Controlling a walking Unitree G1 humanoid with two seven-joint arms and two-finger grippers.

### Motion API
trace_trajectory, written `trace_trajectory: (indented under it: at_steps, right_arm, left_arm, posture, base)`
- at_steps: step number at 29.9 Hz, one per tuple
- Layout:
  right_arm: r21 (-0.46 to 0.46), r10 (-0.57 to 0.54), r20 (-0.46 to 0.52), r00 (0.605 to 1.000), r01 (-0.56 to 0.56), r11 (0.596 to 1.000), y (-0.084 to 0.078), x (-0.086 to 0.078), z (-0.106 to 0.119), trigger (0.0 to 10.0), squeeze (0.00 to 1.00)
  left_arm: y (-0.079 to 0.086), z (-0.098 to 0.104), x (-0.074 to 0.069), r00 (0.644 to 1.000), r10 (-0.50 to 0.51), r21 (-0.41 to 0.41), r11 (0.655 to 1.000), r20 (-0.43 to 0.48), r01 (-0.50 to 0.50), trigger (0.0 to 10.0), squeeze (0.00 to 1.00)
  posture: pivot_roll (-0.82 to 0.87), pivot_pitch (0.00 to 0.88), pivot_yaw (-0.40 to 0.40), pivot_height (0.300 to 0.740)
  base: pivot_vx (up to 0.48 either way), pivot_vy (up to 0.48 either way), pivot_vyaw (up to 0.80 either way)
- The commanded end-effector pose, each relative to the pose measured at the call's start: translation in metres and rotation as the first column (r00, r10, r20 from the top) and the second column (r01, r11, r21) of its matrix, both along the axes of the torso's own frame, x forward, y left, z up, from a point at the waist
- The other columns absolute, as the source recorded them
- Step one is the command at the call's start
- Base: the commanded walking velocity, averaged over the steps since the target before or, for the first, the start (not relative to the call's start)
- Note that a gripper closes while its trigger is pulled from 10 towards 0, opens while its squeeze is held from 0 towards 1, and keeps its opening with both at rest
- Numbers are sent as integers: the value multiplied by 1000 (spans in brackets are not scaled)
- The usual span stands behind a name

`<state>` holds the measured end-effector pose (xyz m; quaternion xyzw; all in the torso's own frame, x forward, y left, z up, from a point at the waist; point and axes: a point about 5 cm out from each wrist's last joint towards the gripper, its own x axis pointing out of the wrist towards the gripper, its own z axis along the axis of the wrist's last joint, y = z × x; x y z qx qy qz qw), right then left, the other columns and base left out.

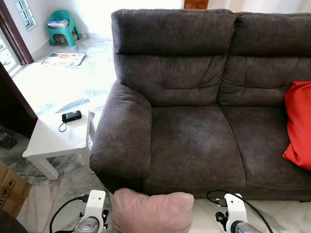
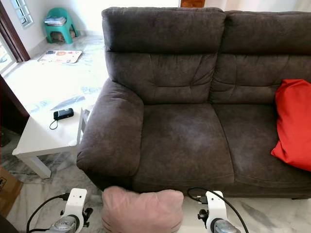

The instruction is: Move the pillow to the sofa from floor

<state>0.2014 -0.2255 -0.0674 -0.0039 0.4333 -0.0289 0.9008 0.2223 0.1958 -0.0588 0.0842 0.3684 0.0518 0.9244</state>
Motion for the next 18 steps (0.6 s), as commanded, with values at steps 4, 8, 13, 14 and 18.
trace_trajectory:
  at_steps: [4, 8, 13, 14, 18]
  right_arm:
    - [28, -89, 147, 985, 86, 996, -1, 6, 7, 10000, 0]
    - [56, -128, 245, 961, 118, 991, -1, 11, 13, 10000, 0]
    - [75, -153, 306, 940, 136, 988, -2, 12, 17, 10000, 0]
    - [73, -154, 318, 935, 138, 988, -2, 13, 18, 10000, 0]
    - [47, -111, 516, 849, 101, 994, -7, 37, 45, 10000, 0]
  left_arm:
    - [3, 5, 0, 992, 57, 26, 998, 109, -60, 10000, 0]
    - [4, 10, 2, 980, 77, 44, 995, 181, -86, 10000, 0]
    - [17, 34, 23, 939, 52, 58, 995, 341, -76, 10000, 0]
    - [27, 52, 37, 901, 31, 70, 995, 432, -68, 10000, 0]
    - [23, 94, 60, 765, -56, 109, 994, 641, -18, 10000, 0]
  posture:
    - [-40, 23, -7, 740]
    - [-46, 14, -5, 740]
    - [-46, 0, -9, 740]
    - [-46, 0, -9, 740]
    - [-43, 0, -14, 740]
  base:
    - [0, 0, 0]
    - [0, 0, 0]
    - [0, 0, 0]
    - [0, 0, 0]
    - [0, 0, 0]
